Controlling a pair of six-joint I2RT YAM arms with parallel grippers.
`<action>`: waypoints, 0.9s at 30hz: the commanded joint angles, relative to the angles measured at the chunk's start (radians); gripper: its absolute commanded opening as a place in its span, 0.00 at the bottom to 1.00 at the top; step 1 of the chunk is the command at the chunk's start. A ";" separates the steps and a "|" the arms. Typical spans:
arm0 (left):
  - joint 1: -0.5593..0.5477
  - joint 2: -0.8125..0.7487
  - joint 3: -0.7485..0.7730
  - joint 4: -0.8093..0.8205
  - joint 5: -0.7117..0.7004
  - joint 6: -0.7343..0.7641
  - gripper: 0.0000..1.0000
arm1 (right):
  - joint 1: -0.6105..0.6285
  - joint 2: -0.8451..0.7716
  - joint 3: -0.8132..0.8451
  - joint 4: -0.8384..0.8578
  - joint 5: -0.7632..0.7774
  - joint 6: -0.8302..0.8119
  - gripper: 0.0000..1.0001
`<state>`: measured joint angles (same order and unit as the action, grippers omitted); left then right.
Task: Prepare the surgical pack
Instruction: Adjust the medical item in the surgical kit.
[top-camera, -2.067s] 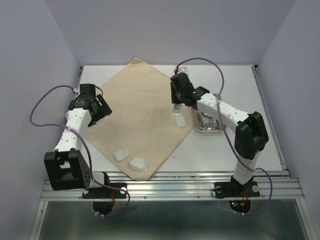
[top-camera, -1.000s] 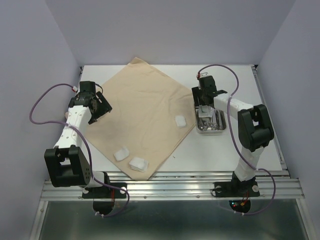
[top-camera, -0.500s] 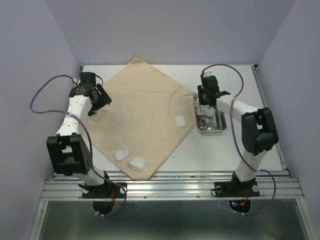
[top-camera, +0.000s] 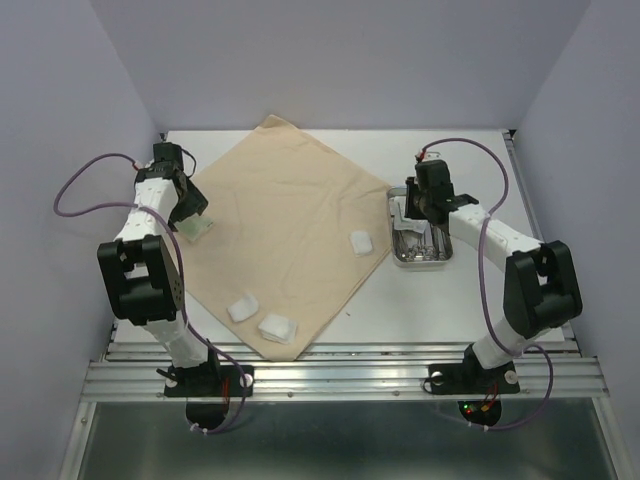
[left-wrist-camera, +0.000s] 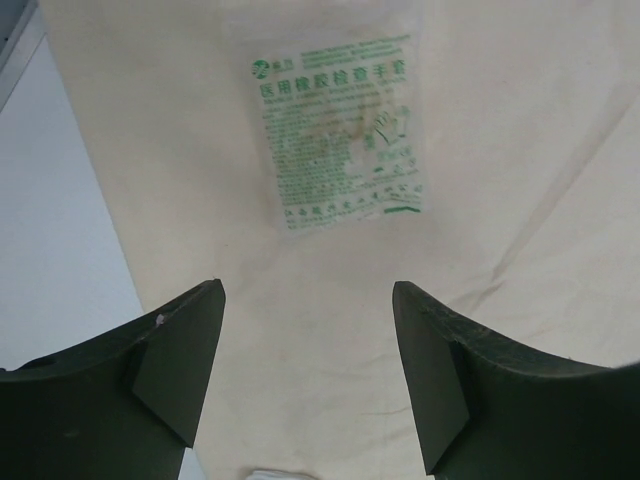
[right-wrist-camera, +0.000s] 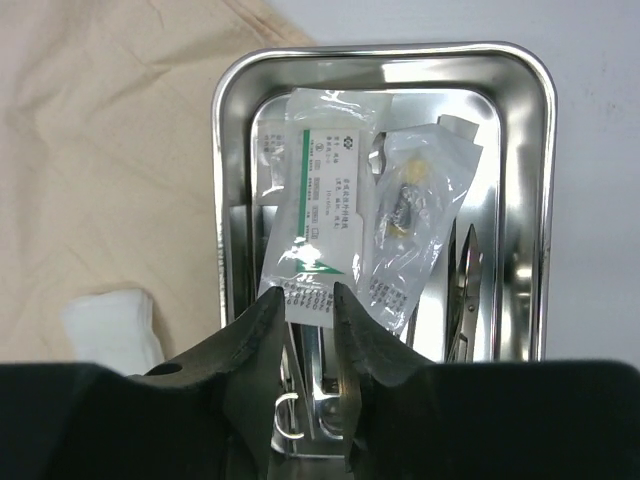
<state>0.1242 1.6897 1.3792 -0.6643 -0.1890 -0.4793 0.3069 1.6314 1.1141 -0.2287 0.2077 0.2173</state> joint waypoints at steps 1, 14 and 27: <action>0.051 0.065 0.076 0.015 -0.063 0.022 0.77 | -0.006 -0.103 -0.016 0.032 -0.071 0.045 0.34; 0.097 0.352 0.221 0.080 0.097 0.002 0.92 | -0.006 -0.127 -0.059 0.078 -0.235 0.096 0.42; -0.024 0.255 0.238 0.020 0.052 0.062 0.48 | -0.006 -0.125 -0.054 0.075 -0.243 0.106 0.42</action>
<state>0.1631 2.0613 1.5833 -0.6037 -0.1204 -0.4641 0.3069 1.5356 1.0332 -0.1928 -0.0231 0.3115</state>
